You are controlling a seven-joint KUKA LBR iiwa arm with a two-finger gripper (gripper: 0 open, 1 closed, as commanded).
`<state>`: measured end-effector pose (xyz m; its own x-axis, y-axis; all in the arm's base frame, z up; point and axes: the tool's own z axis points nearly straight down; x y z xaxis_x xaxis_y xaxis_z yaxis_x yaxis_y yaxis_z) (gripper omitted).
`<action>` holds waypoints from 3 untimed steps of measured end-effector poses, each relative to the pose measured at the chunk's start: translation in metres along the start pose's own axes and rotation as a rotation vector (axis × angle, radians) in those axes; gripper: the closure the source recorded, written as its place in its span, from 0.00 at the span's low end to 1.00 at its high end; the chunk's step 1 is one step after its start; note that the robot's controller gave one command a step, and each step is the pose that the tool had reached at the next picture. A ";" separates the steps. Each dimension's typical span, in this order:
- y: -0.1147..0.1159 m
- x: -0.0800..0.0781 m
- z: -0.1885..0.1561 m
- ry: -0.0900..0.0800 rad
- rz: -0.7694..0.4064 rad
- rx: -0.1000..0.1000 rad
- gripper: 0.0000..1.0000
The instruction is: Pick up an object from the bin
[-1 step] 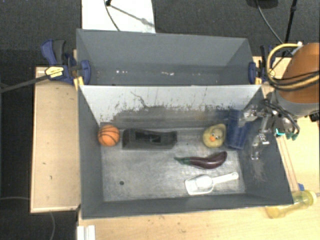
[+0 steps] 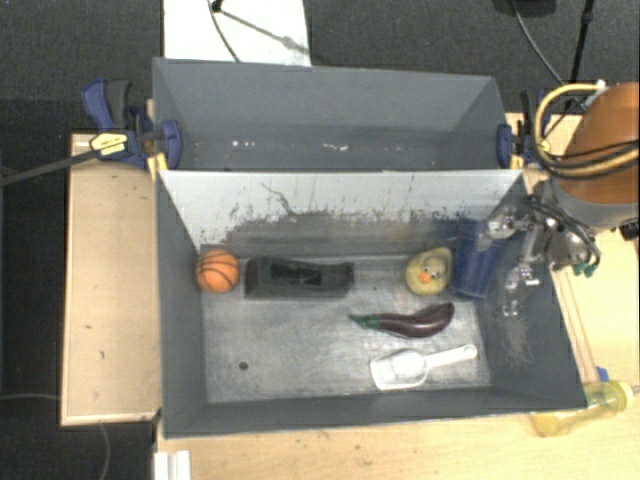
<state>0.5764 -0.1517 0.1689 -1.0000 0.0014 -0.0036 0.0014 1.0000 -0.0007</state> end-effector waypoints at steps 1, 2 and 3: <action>0.009 0.006 0.035 0.002 -0.114 -0.008 0.00; 0.029 0.014 0.093 -0.002 -0.297 -0.016 1.00; 0.029 0.014 0.093 -0.002 -0.298 -0.016 1.00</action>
Offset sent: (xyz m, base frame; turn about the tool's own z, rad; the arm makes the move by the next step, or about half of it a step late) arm -0.0156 0.0185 -0.0944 -0.2891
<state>0.5630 -0.1228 0.0754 -0.9563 -0.2923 -0.0079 -0.2924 0.9562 0.0138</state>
